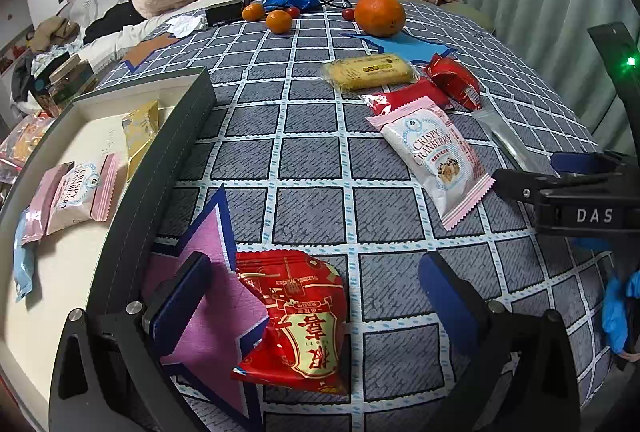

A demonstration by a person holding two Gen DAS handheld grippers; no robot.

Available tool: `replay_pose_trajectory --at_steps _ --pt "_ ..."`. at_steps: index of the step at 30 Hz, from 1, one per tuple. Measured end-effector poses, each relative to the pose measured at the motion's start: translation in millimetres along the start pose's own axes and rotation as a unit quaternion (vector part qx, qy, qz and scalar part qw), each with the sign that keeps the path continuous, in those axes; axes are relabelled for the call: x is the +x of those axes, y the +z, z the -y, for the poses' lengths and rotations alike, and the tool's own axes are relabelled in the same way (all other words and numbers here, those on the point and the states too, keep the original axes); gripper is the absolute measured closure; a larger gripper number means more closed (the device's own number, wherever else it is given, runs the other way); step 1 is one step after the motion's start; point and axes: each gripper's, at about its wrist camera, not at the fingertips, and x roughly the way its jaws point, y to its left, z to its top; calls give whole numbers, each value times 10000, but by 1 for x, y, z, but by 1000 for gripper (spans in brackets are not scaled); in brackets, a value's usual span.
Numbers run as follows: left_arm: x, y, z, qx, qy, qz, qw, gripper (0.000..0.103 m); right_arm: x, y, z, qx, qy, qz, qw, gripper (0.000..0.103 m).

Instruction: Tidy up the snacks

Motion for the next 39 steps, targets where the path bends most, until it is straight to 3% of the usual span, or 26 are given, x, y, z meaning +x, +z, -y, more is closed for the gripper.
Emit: replay_pose_trajectory --at_steps 12,39 --pt "0 0 0 0 2 3 10000 0 -3 -10 -2 -12 -8 510 9987 0" --pt "0 -1 0 3 2 11 10000 0 -3 -11 -2 -15 -11 533 9986 0"
